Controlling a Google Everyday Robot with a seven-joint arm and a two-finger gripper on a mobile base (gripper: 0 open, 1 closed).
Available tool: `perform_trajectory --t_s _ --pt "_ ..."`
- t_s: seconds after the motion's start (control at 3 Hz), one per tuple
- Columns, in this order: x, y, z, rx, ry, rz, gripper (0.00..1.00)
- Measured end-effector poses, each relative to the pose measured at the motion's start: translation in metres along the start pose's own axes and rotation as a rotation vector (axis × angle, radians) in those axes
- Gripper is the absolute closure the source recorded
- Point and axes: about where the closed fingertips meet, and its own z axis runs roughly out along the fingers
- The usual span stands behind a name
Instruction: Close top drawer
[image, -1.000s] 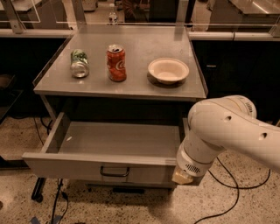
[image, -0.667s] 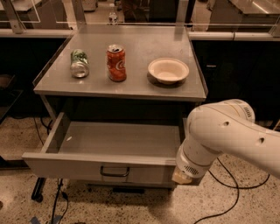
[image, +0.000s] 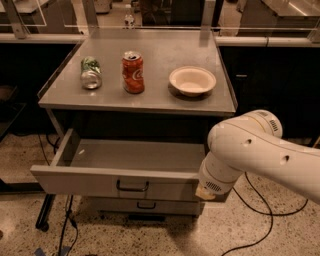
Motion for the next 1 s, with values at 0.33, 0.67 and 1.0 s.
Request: perform_trajectory --t_s 0.33,0.67,1.0 --pt "-0.015 -0.024 0.0 0.052 -0.007 -0.002 1.0" --pt "-0.031 -0.048 -0.006 0.09 -0.031 -0.002 1.0" --pt "-0.031 -0.048 -0.006 0.09 -0.031 -0.002 1.0"
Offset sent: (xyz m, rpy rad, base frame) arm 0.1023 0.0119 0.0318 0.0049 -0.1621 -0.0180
